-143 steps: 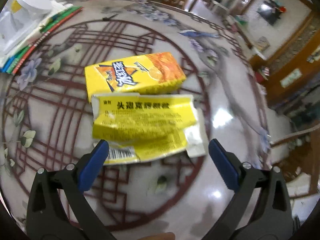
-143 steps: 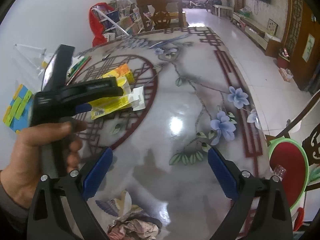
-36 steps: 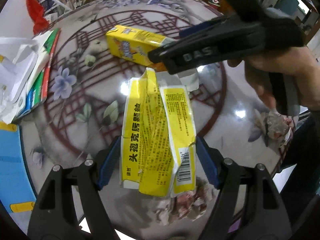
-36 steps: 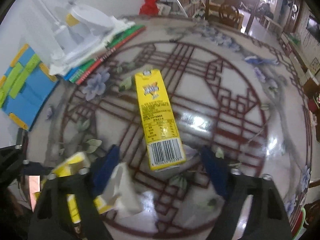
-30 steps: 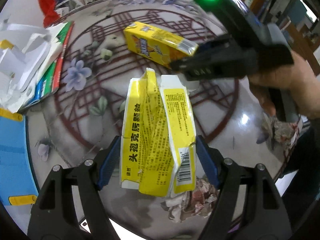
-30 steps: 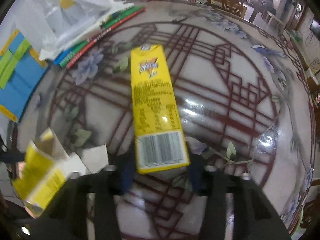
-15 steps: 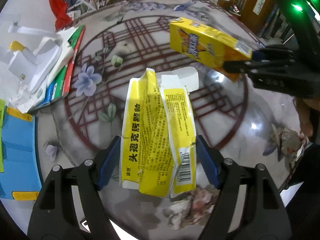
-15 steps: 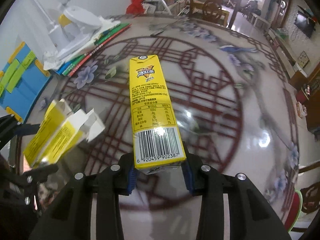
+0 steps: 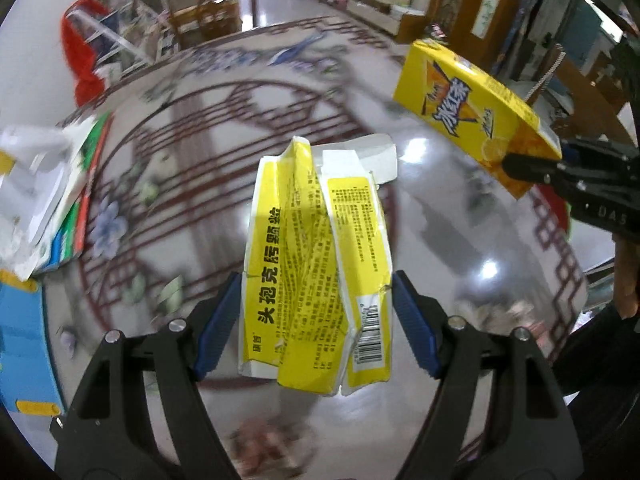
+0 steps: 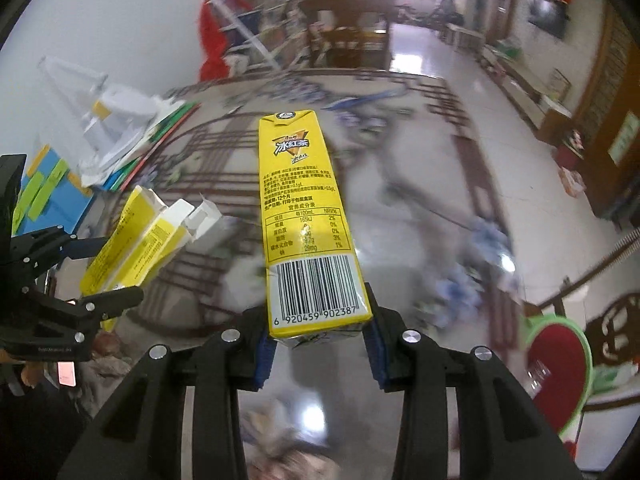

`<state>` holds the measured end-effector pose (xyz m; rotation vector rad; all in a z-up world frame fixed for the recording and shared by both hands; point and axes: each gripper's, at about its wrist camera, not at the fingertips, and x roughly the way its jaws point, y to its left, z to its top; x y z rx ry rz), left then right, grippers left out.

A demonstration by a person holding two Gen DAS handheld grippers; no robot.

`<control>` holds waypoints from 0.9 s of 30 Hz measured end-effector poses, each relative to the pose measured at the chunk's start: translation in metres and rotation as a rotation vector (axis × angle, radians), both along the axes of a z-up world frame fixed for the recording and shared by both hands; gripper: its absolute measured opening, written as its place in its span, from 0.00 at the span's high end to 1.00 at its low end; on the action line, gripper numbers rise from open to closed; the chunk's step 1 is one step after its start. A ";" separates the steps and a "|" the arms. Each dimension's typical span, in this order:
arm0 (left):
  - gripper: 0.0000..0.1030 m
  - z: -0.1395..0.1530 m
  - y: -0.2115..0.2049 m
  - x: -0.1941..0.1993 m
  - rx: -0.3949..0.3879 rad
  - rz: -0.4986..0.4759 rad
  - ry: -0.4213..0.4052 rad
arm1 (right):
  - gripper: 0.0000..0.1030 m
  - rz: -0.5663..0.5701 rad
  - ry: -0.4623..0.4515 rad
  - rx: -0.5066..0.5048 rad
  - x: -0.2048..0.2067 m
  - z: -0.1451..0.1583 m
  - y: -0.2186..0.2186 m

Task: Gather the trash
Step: 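Carry both yellow boxes over the red bucket and open both tools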

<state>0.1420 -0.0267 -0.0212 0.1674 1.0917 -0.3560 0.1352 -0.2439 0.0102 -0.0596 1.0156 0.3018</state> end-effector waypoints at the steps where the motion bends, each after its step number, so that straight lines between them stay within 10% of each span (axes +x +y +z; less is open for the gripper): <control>1: 0.30 0.003 -0.015 0.001 -0.005 -0.020 -0.005 | 0.65 -0.026 -0.004 0.003 -0.004 0.001 -0.017; 27: 0.30 0.001 -0.338 0.031 -0.275 -0.368 0.096 | 0.65 -0.623 -0.009 0.161 -0.086 -0.012 -0.341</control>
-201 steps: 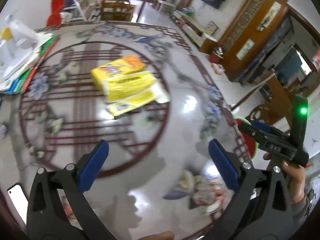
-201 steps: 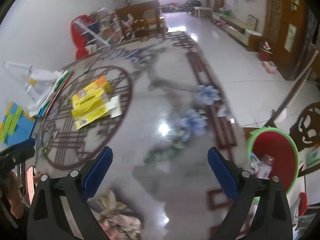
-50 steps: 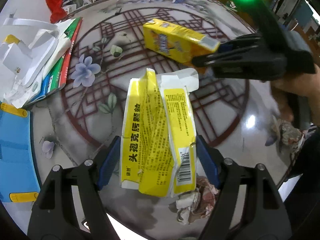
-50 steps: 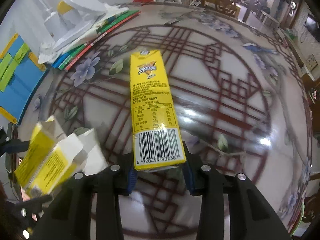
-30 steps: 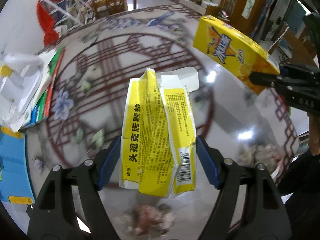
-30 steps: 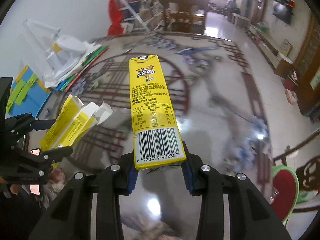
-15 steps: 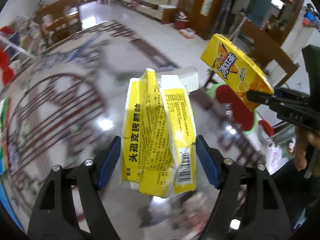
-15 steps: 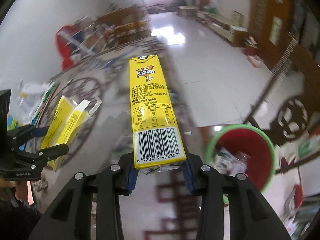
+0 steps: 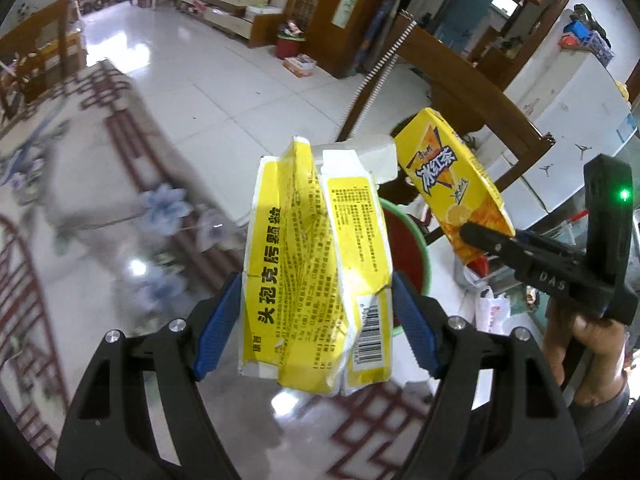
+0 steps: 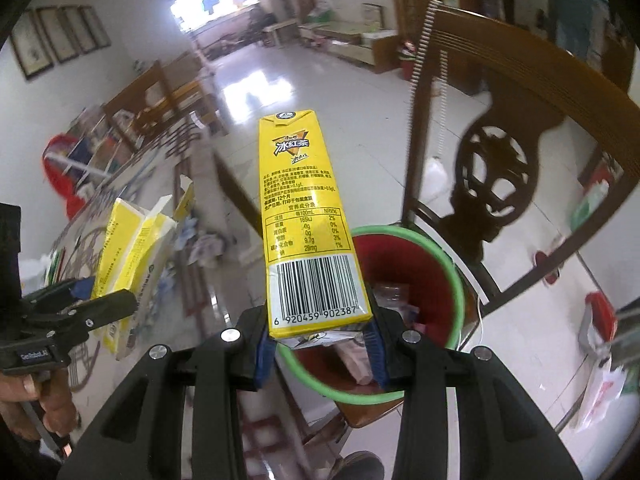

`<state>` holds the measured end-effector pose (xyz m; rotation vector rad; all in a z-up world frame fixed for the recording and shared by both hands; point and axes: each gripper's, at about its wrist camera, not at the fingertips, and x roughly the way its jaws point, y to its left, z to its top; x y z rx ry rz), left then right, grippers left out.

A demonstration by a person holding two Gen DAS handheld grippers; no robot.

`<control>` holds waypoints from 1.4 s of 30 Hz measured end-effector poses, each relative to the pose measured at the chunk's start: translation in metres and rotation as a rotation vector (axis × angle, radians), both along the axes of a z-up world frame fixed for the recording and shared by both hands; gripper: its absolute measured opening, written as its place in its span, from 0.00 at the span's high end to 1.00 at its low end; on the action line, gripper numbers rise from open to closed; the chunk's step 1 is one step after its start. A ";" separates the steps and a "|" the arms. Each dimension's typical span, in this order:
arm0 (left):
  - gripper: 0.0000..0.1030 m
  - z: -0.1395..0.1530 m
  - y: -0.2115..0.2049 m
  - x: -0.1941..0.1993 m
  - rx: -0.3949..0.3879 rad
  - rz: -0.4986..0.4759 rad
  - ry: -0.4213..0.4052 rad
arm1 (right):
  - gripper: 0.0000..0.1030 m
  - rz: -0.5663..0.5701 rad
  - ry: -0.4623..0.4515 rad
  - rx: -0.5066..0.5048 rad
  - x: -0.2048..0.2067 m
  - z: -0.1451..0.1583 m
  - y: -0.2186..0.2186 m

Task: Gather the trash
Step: 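Carry both yellow boxes over the red bucket and open both tools, then move both tools back over the table toward the crumpled paper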

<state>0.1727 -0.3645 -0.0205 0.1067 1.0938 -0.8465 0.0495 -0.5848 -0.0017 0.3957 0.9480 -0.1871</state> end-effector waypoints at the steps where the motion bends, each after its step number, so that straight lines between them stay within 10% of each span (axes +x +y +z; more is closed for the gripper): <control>1: 0.30 -0.003 -0.005 0.001 -0.002 -0.006 0.008 | 0.65 -0.018 -0.001 0.012 -0.003 -0.002 -0.007; 18: 0.28 -0.049 -0.097 0.002 -0.026 -0.040 0.194 | 0.65 -0.135 0.118 0.115 -0.014 -0.049 -0.067; 24: 0.09 -0.045 -0.103 0.008 -0.031 0.018 0.205 | 0.49 -0.139 0.159 0.135 -0.012 -0.058 -0.067; 30: 0.06 -0.033 -0.077 0.012 -0.051 0.063 0.207 | 0.16 -0.133 0.147 0.083 -0.013 -0.052 -0.061; 42: 0.05 0.018 0.068 -0.008 0.009 0.196 -0.002 | 0.10 0.006 0.077 0.012 -0.007 -0.031 0.008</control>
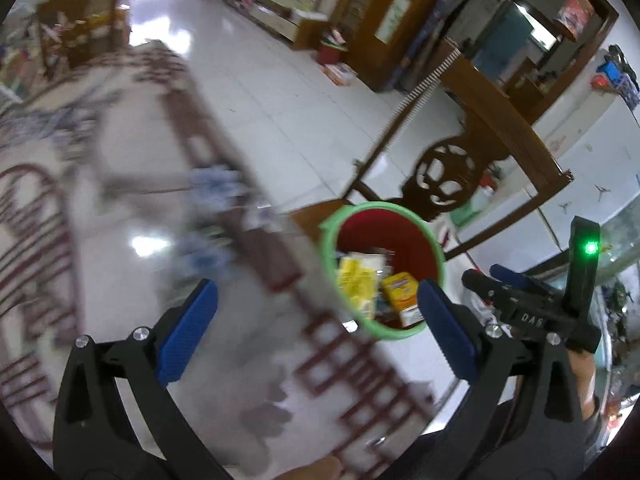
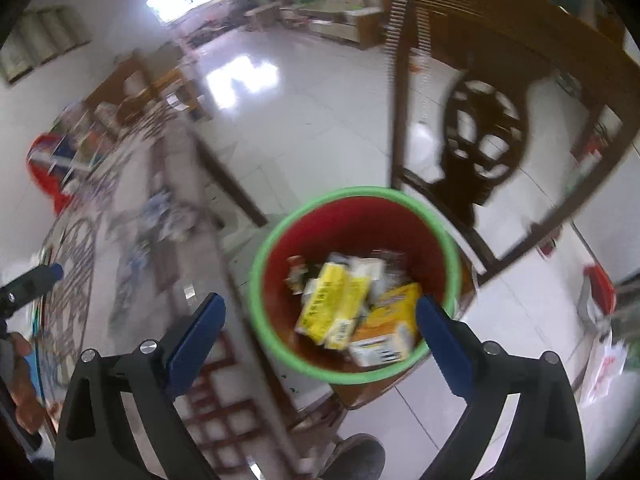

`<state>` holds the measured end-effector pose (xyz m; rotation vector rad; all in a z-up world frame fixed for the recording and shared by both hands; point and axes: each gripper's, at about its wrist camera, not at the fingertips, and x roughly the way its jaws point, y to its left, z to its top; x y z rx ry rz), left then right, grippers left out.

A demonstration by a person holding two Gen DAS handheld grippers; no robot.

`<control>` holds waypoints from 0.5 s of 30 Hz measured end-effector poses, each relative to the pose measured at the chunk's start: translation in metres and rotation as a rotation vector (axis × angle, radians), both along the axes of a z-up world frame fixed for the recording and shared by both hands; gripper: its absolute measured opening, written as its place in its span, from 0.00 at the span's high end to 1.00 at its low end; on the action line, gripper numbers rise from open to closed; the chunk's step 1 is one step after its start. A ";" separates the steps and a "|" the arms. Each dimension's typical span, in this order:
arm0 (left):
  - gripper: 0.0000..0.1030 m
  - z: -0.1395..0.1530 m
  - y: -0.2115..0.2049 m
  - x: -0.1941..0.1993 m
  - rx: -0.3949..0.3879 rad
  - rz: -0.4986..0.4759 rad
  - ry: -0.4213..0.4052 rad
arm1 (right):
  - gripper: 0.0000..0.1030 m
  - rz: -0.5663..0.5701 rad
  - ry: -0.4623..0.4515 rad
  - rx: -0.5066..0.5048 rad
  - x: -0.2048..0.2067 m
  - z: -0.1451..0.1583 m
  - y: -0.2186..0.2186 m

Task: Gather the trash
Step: 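Move both tools back over the table toward the crumpled paper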

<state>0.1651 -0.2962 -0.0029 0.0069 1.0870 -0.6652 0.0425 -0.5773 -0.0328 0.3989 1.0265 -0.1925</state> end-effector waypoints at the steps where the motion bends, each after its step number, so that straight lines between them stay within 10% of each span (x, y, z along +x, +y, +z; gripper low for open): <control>1: 0.05 0.004 0.019 -0.004 -0.002 0.023 -0.009 | 0.10 0.043 -0.008 -0.023 0.003 0.003 0.016; 15: 0.05 0.006 0.236 -0.089 0.161 0.302 -0.122 | 0.10 0.377 -0.055 -0.044 0.005 0.010 0.193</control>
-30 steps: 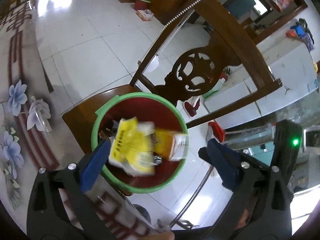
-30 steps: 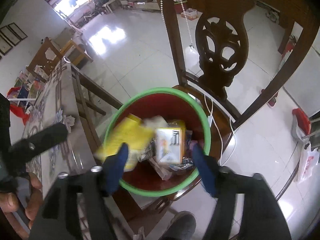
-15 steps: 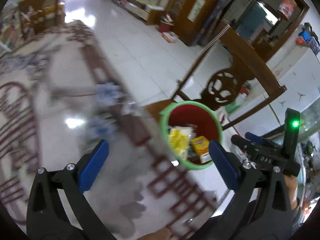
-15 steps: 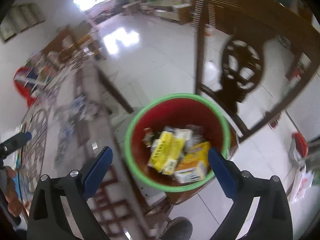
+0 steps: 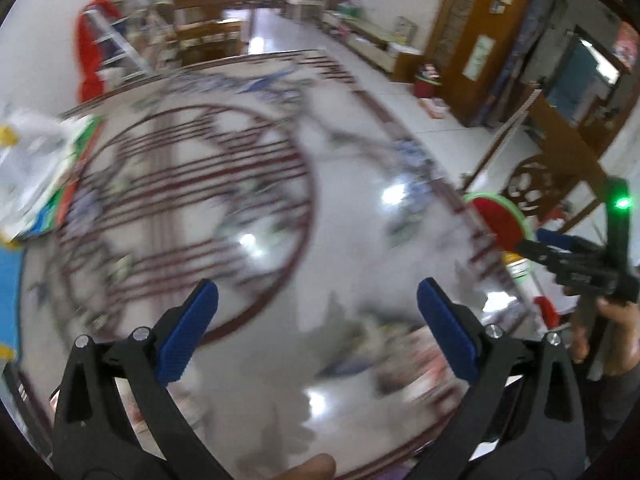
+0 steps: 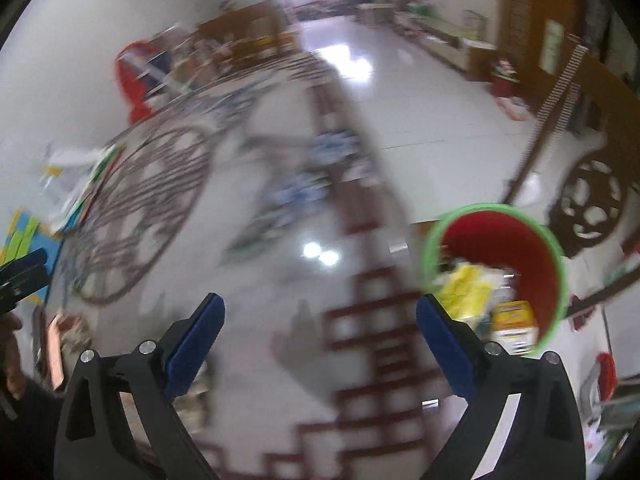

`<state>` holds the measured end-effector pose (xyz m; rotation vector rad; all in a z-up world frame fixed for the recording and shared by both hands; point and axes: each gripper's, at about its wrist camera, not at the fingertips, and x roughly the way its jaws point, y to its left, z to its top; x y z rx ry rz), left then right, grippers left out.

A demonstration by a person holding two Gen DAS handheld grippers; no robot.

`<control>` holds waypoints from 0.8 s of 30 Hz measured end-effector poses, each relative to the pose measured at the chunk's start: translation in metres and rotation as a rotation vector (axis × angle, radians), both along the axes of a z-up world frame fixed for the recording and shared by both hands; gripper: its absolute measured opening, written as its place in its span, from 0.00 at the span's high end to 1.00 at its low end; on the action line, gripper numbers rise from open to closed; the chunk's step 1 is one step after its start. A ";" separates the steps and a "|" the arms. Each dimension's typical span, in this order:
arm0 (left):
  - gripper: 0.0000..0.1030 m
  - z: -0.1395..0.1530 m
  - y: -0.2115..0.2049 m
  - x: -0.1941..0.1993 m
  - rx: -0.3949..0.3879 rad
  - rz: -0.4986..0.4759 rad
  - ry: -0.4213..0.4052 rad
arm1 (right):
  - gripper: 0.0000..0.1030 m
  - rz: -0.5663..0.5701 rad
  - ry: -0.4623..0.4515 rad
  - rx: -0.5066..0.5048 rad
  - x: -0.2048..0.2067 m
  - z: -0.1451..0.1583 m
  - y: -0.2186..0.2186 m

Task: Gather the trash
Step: 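Move both tools back over the table toward the crumpled paper, then grasp the crumpled printed paper with the right tool while the left tool grasps another crumpled paper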

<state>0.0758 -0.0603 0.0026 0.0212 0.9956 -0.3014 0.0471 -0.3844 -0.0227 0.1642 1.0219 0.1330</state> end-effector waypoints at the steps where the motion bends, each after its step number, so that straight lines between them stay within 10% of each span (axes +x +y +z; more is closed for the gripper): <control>1: 0.05 -0.004 0.012 -0.005 0.004 0.022 0.001 | 0.10 0.028 0.003 -0.002 -0.001 -0.001 0.012; 24: 0.05 -0.080 0.137 -0.059 0.050 0.287 0.134 | 0.10 0.312 0.034 -0.130 -0.052 -0.046 0.168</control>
